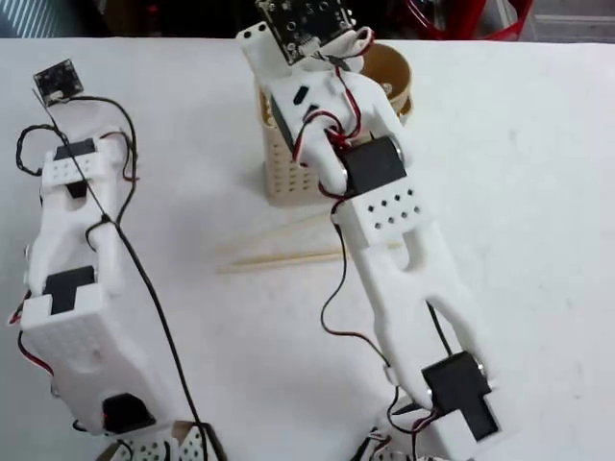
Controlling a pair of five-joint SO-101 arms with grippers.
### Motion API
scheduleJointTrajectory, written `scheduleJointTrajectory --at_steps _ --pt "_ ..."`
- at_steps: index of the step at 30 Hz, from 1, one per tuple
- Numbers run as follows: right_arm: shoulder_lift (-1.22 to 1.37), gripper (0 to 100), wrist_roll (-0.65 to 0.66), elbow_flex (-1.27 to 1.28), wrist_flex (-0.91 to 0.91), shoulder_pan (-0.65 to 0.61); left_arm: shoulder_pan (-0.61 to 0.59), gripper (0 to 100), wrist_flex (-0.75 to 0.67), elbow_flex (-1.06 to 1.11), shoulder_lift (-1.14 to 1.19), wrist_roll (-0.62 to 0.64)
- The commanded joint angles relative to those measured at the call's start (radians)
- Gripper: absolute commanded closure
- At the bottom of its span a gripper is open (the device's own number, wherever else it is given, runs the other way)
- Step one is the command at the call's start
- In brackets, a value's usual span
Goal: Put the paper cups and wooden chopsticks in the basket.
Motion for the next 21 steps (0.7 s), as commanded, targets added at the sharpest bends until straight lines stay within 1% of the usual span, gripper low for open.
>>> scheduleJointTrajectory --at_steps 1,5,9,17,19,21 --pt "-0.01 97.7 0.002 -0.043 0.016 0.007 0.013 94 -0.011 -0.035 -0.01 0.003" --pt "-0.01 96.4 0.002 -0.043 0.018 0.008 0.013 94 -0.009 -0.034 -0.01 0.003" --pt "-0.012 86.8 -0.002 -0.043 0.021 0.008 0.013 94 -0.009 -0.034 -0.01 0.003" --pt "-0.018 88.9 0.002 -0.044 0.045 0.008 0.013 94 -0.009 -0.034 -0.01 0.003" --pt "-0.022 88.9 0.003 -0.051 0.113 0.004 0.013 94 -0.009 -0.034 -0.01 0.003" --pt "-0.056 88.9 0.005 -0.051 0.239 0.001 0.013 94 -0.009 -0.034 -0.01 0.003"
